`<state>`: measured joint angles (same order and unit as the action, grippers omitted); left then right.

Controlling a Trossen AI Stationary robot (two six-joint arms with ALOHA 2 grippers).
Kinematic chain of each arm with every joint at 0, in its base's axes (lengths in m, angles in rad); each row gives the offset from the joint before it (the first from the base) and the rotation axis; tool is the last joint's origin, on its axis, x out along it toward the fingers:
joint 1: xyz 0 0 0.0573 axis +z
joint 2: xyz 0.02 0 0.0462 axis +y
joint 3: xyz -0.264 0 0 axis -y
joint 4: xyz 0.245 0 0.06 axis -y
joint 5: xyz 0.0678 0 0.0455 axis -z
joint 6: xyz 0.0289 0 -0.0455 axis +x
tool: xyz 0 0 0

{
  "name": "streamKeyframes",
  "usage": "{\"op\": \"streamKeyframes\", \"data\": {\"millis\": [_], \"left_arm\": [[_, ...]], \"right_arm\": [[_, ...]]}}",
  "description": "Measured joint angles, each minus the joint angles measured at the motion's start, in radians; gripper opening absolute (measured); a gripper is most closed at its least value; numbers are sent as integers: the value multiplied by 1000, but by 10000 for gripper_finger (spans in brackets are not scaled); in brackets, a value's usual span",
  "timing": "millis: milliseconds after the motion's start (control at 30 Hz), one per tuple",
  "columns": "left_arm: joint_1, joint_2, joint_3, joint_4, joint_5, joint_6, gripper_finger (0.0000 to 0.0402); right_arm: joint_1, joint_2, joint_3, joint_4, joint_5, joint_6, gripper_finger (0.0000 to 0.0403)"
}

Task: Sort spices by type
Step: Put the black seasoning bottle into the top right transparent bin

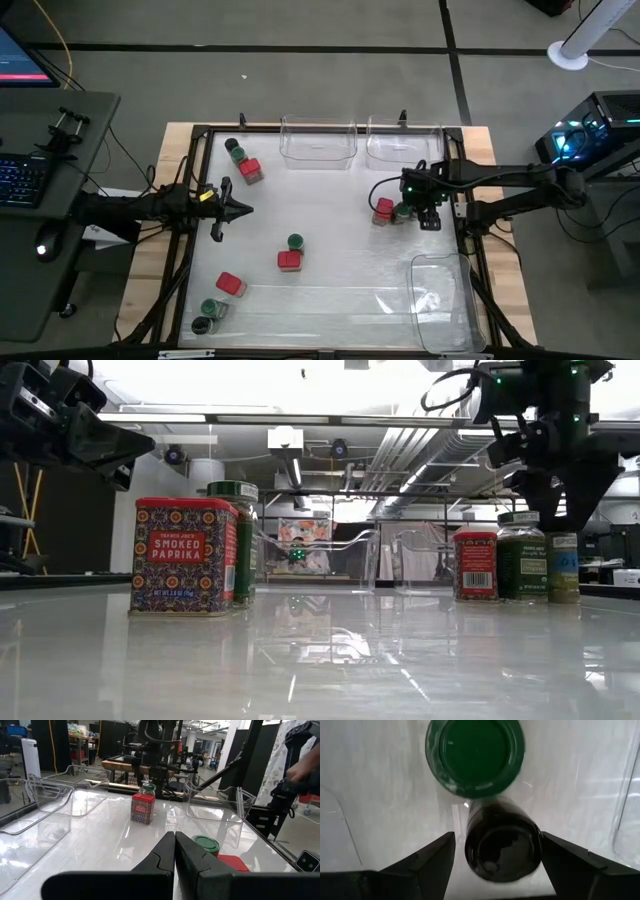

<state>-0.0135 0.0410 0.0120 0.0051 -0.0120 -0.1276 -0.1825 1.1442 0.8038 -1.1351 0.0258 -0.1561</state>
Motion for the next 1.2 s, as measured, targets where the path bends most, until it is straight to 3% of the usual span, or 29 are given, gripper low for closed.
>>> {"op": "streamKeyframes", "data": {"millis": [267,433,667,800,1000,1200], "left_arm": [[0,0,0,0,0,0,0],[0,0,0,0,0,0,0],[0,0,0,0,0,0,0],[0,0,0,0,0,0,0],[0,0,0,0,0,0,0],[0,0,0,0,0,0,0]], "right_arm": [[0,0,-39,65,0,-1,274],[0,0,-12,42,23,47,195],[-1,-47,200,-245,25,89,193],[-15,-80,359,-329,79,207,193],[-165,-45,468,-163,294,338,193],[-459,160,470,-142,306,332,193]]}}
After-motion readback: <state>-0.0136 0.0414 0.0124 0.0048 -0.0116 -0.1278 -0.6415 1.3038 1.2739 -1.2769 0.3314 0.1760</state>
